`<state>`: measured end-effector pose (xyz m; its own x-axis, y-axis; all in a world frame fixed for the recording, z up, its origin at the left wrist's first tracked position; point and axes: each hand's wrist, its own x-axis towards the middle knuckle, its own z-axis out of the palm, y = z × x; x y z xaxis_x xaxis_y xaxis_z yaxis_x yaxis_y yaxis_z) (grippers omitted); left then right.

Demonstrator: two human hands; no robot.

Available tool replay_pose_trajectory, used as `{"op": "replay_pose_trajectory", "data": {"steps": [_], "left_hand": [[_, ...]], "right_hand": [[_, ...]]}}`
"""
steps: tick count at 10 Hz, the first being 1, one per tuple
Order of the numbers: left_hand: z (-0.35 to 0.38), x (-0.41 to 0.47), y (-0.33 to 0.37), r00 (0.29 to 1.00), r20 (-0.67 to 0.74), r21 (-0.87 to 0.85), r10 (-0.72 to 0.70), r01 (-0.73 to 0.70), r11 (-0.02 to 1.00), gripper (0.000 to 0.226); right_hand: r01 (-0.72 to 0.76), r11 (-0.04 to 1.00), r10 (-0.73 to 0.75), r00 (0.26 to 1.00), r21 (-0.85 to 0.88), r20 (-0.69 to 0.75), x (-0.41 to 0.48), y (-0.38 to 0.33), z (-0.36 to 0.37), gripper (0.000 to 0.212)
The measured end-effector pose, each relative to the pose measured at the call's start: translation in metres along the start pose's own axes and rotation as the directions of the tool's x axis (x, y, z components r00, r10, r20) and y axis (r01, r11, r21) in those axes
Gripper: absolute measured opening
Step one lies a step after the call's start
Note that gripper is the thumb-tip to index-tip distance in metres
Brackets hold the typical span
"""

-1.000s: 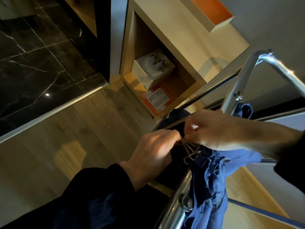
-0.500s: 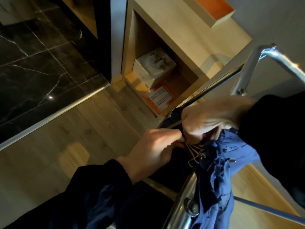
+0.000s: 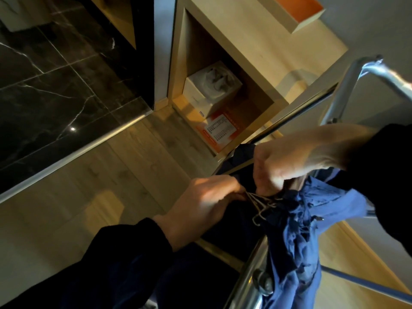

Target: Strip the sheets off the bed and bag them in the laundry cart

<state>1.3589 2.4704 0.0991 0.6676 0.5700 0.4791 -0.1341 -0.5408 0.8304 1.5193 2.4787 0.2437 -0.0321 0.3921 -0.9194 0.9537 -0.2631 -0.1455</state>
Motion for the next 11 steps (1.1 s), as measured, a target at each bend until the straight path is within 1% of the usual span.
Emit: {"op": "replay_pose_trajectory", "data": {"steps": [1, 2, 3, 4, 5, 6, 7, 8, 9, 10, 11], "left_hand": [[0.003, -0.003, 0.0, 0.998, 0.023, -0.039, -0.064, 0.065, 0.997, 0.027], [0.008, -0.007, 0.0, 0.992, 0.045, -0.019, -0.12, 0.121, 0.992, 0.01], [0.008, -0.002, 0.003, 0.992, 0.061, 0.017, -0.107, 0.106, 0.994, 0.01], [0.003, 0.004, 0.013, 0.983, 0.149, 0.052, -0.108, 0.102, 0.993, 0.009], [0.001, 0.006, 0.021, 0.964, 0.223, 0.131, -0.143, 0.115, 0.985, 0.013], [-0.001, 0.011, 0.024, 0.945, 0.288, 0.227, -0.154, 0.089, 0.97, 0.021], [-0.005, 0.016, 0.033, 0.913, 0.341, 0.291, -0.224, 0.124, 0.949, 0.024], [-0.011, 0.026, 0.05, 0.847, 0.424, 0.366, -0.321, 0.163, 0.916, 0.022], [-0.019, 0.04, 0.065, 0.788, 0.48, 0.471, -0.386, 0.14, 0.871, 0.02], [-0.031, 0.053, 0.077, 0.805, 0.443, 0.51, -0.395, 0.136, 0.85, 0.011], [-0.045, 0.051, 0.093, 0.854, 0.348, 0.516, -0.387, 0.17, 0.84, 0.017]], "right_hand": [[0.014, 1.0, -0.015, 0.999, -0.016, -0.046, -0.002, 0.008, 0.003, 0.043], [0.029, 0.999, -0.036, 0.977, -0.037, -0.21, -0.013, 0.013, 0.016, 0.043], [0.117, 0.987, -0.161, 0.814, -0.114, -0.558, -0.012, 0.02, 0.045, 0.031], [0.147, 0.957, -0.286, 0.601, -0.248, -0.746, -0.004, 0.026, 0.07, 0.037], [0.129, 0.95, -0.309, 0.5, -0.283, -0.809, 0.003, 0.031, 0.077, 0.04], [0.08, 0.958, -0.281, 0.446, -0.275, -0.85, 0.006, 0.027, 0.08, 0.044], [-0.075, 0.961, -0.209, 0.434, -0.266, -0.876, 0.01, 0.024, 0.085, 0.047], [-0.144, 0.966, -0.147, 0.373, -0.214, -0.916, 0.014, 0.025, 0.092, 0.048], [-0.156, 0.987, 0.001, 0.313, -0.05, -0.95, 0.012, 0.018, 0.101, 0.05], [-0.142, 0.988, 0.105, 0.31, 0.063, -0.945, 0.008, 0.008, 0.107, 0.047], [-0.038, 0.979, 0.201, 0.347, 0.2, -0.916, -0.003, -0.013, 0.13, 0.037]]}}
